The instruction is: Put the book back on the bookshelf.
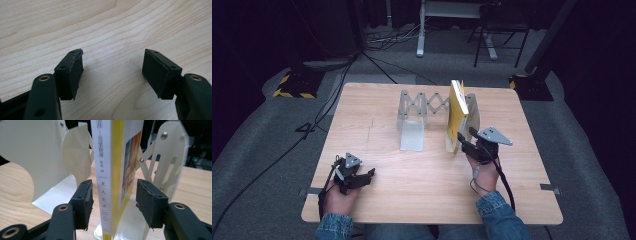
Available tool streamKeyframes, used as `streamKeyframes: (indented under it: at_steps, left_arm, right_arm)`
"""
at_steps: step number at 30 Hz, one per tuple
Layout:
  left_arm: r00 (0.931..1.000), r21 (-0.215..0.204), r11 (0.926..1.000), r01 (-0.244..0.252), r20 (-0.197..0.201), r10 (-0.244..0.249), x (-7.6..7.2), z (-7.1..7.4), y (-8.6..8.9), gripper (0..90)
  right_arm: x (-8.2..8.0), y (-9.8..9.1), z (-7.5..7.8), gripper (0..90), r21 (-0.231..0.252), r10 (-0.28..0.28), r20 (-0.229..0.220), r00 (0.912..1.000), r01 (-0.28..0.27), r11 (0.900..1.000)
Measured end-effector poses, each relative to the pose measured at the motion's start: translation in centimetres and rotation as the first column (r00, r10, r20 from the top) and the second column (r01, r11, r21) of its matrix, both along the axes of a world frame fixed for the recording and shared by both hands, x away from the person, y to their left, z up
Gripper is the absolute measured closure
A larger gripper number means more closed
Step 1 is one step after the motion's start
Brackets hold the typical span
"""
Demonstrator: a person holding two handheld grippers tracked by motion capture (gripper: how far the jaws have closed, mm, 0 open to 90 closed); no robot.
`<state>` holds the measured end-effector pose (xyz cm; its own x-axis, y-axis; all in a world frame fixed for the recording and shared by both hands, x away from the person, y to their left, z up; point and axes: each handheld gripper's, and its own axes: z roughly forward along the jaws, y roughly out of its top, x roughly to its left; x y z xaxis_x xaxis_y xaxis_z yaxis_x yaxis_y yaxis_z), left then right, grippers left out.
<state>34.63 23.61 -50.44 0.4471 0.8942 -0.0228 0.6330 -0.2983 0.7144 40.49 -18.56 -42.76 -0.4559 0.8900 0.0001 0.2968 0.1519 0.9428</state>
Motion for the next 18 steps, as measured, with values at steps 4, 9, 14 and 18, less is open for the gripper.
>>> streamKeyframes:
  at_steps: [4,9,14,18]
  left_arm:
    - [1.0000,-0.007,1.0000,0.006,-0.003,-0.006,-0.3,0.0,0.2,32.2]
    - [0.9996,0.000,0.9997,0.026,-0.004,-0.026,-0.5,0.0,0.5,29.5]
    - [0.9996,0.000,0.9996,0.029,-0.004,-0.029,-0.6,0.0,0.6,29.3]
    - [0.9995,0.003,0.9995,0.032,-0.003,-0.032,-0.6,0.0,0.6,29.2]
  right_arm:
    - [-1.0,-1.0,0.9,46.8,-0.023,0.017,0.016,0.9997,-0.017,0.9996]
    - [-2.1,-3.6,2.0,45.8,-0.037,0.023,0.023,0.9995,-0.022,0.9991]
    - [-3.0,-5.5,2.7,45.4,-0.056,0.011,0.032,0.9994,-0.009,0.9984]
    - [-4.1,-7.7,3.1,45.3,-0.064,-0.004,0.040,0.9992,0.006,0.9979]
